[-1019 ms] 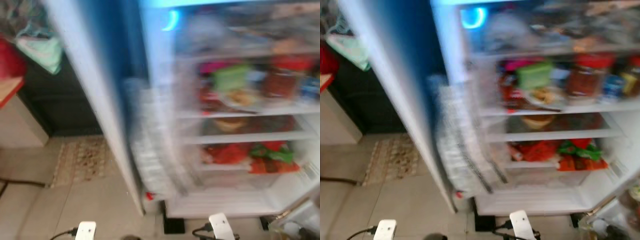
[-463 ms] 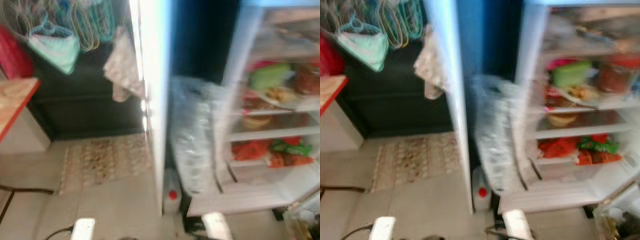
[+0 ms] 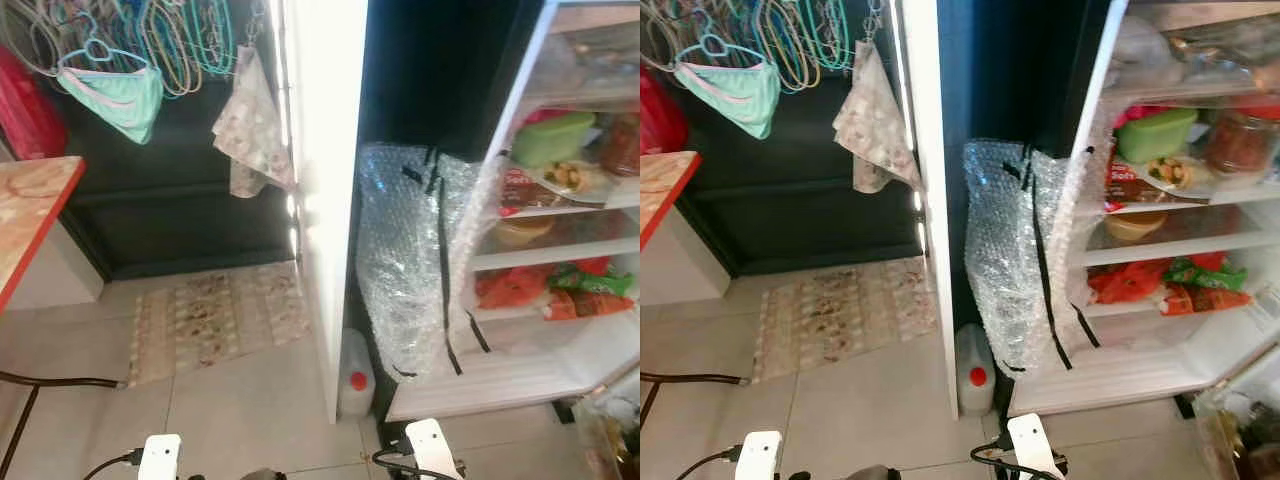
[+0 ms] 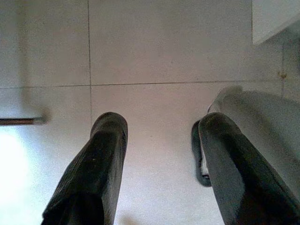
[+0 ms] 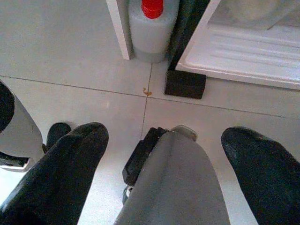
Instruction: Restocking fridge
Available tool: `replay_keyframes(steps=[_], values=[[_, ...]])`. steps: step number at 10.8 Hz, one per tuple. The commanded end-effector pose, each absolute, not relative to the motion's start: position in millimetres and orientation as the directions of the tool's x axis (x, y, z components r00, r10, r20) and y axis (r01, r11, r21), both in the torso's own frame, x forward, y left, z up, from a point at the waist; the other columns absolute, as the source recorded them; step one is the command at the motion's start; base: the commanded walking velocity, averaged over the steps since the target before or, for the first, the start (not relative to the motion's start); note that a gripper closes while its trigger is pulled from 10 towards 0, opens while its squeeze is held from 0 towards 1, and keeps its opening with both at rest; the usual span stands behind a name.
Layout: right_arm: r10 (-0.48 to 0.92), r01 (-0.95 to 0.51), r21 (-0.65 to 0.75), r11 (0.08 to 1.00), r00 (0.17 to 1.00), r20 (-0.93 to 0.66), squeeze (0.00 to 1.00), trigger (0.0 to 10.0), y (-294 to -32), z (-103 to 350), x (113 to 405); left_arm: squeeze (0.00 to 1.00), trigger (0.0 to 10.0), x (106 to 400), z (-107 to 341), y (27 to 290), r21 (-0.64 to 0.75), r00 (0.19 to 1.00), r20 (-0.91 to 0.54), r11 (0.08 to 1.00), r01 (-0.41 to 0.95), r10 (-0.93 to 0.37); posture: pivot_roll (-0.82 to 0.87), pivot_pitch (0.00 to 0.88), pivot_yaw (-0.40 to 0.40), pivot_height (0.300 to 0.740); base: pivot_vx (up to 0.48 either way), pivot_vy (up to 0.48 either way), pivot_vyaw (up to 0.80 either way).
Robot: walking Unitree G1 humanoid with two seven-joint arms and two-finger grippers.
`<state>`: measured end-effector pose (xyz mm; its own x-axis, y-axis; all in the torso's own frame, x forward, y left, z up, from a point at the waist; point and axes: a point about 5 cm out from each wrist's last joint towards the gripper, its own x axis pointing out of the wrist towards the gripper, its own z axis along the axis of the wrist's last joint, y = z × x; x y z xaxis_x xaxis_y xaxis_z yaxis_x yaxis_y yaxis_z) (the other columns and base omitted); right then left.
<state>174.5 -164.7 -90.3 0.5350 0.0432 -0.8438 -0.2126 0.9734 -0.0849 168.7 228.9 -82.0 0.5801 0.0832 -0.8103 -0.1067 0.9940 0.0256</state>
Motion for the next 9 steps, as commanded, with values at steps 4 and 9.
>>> replay_keyframes(steps=[4,9], values=[[0.031,-0.194,-0.074,0.978,0.492,-0.87,0.0,10.0,-167.3,-95.7,162.7,0.0,10.0,164.8,-82.5,235.6,-0.004,0.57,-0.814,0.981,-0.196,0.111,0.01,0.0,0.051,0.74,0.0,0.0,0.0],[0.033,-0.176,-0.063,0.982,0.493,-0.869,0.0,10.0,-166.3,-96.7,160.0,0.0,10.0,160.3,-85.4,231.7,-0.054,0.565,-0.819,0.966,-0.254,0.103,0.0,0.0,0.055,0.74,0.0,0.0,0.0]])
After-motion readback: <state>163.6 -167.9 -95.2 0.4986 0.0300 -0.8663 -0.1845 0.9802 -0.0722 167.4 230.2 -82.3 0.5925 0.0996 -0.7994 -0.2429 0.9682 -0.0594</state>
